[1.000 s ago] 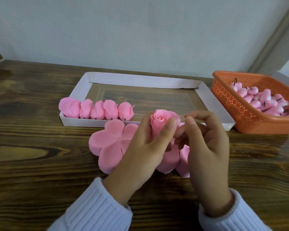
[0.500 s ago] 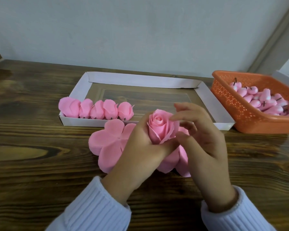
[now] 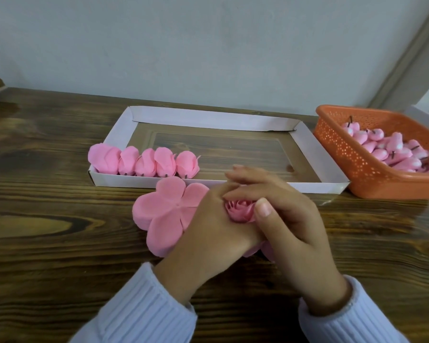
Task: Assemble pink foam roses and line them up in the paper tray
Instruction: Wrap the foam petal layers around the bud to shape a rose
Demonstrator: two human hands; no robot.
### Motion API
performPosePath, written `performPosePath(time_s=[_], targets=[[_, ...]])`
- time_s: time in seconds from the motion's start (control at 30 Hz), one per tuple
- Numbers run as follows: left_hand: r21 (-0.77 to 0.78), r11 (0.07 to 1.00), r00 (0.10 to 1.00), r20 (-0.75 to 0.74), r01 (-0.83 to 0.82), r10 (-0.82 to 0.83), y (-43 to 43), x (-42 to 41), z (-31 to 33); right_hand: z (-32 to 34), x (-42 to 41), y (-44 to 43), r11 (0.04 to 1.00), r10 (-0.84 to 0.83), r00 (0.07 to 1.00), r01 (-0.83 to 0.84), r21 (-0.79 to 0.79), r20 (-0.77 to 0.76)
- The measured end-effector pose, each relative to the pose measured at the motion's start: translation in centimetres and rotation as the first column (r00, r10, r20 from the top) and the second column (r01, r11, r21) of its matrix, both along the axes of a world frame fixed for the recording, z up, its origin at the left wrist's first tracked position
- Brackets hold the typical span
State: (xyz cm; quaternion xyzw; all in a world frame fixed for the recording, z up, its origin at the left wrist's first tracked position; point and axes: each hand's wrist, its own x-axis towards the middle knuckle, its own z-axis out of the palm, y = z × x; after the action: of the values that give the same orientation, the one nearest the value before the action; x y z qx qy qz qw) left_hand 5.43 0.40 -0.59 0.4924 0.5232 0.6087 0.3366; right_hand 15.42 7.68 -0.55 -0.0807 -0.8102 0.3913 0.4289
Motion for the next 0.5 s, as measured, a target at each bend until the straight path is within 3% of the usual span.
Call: performPosePath(time_s=[0.07,0.17,0.37,0.5], targets=[[0.097,0.995,0.999,0.04,-0.04,0.036,0.0,0.2,0.2,-0.1,-0.4,0.1,0.986,0.037,0.999,-0.034,-0.165,0.019],[0.17,0.976,0.977,0.188,-0.138,0.106,-0.1,0.2,0.3,-0.7,-0.3,-0.4,0.841,0.045,0.987,-0.12,-0.528,-0.153],[0.154,0.961,0.905,0.397,-0.23,0.154,-0.1,-0.2,0.5,-0.5,-0.5,-0.9,0.702,0.195,0.973,-0.224,-0.676,-0.121],[0.126,0.969,0.9,0.412,-0.213,0.144,-0.2,-0.2,0.7,-0.2,-0.7,-1.3,0.566,0.347,0.915,-0.381,-0.731,-0.209]])
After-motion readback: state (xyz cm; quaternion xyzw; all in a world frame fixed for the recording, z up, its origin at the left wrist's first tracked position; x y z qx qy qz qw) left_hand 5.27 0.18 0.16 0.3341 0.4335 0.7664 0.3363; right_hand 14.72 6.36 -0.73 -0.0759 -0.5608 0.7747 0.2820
